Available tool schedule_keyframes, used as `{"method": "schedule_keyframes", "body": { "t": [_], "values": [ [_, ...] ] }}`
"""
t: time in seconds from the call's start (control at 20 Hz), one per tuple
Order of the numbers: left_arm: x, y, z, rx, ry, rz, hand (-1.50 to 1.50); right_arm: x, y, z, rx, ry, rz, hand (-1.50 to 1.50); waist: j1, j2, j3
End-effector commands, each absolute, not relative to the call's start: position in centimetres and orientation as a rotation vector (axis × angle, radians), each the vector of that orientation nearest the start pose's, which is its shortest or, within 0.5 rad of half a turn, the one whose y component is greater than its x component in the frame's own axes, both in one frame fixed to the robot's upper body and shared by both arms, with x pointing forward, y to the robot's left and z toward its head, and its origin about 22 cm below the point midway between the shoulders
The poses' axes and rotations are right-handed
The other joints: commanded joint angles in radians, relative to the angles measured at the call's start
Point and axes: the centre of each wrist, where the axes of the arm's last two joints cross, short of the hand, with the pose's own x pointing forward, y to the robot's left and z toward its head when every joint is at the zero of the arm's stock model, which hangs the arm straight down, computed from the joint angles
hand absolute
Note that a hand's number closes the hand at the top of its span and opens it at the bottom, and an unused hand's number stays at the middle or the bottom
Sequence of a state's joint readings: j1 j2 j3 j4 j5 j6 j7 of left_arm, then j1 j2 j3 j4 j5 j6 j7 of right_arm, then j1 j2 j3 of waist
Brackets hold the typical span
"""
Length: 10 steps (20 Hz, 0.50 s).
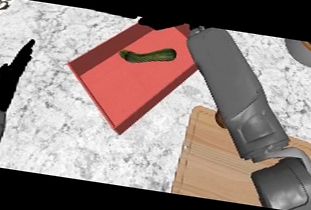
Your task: Pick the squash from the cutting board and place it in the cardboard box
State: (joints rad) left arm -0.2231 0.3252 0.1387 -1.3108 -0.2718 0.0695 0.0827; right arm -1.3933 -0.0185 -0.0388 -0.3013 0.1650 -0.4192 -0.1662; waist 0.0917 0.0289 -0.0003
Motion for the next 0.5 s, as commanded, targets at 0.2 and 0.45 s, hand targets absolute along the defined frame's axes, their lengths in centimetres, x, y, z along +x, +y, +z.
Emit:
{"method": "schedule_keyframes", "body": {
  "t": [0.2, 0.45],
  "values": [
    [27.5, 34.7, 2.8, 0.626, -1.404, -0.251, 0.00, 47.5, -12.5, 16.5, -0.251, -1.856, 0.257, -1.50, -0.044, -0.012, 0.001],
    [26.6, 35.2, 2.6, 0.633, -1.389, -0.232, 0.00, 48.0, -19.4, 16.6, -0.304, -1.840, 0.230, -1.50, -0.053, -0.016, 0.001]
  ]
}}
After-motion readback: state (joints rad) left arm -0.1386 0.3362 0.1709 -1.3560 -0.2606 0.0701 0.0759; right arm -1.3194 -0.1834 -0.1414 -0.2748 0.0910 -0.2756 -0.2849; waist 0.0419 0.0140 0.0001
